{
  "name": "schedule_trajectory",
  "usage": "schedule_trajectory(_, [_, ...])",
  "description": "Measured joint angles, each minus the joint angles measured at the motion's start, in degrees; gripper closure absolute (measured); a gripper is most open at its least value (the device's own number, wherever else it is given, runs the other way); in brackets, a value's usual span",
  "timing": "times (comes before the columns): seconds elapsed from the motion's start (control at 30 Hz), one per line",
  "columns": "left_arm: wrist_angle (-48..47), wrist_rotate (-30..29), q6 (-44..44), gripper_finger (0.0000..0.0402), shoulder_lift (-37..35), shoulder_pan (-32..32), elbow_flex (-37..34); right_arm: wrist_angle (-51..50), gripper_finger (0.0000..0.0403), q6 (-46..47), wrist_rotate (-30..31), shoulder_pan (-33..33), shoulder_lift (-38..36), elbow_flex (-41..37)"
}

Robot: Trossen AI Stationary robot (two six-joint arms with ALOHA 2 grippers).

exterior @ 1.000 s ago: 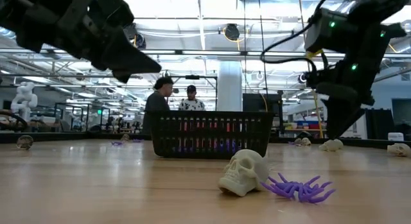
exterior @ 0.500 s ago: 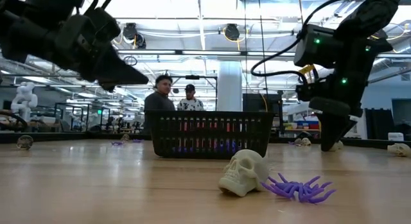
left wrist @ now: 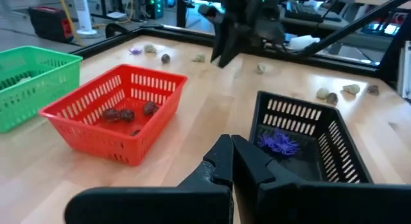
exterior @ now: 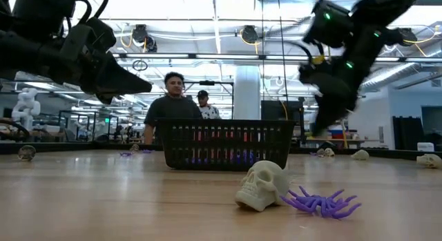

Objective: Sort Halloween decoration
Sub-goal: Put the white skull toy into the green basket

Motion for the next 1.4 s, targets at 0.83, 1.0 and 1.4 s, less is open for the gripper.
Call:
schedule_trajectory(0.83, [-0.4,-0.4,0.2,0.0402,0.0,0.0,0.0,0.2,0.0354,-28.8,-10.8,-25.3,30.4,43.6])
schedule_trajectory(1.0, [-0.4,-0.4,0.2,0.0402,0.0,0.0,0.0,0.0,0.0355,-30.2,-13.9,-28.6,37.5,50.0])
schedule_trajectory(1.4, [-0.7,-0.2,0.2,0.0402,0.0,0.0,0.0,-2.7,0.036,-30.3,-16.5,-32.3,47.1,57.1])
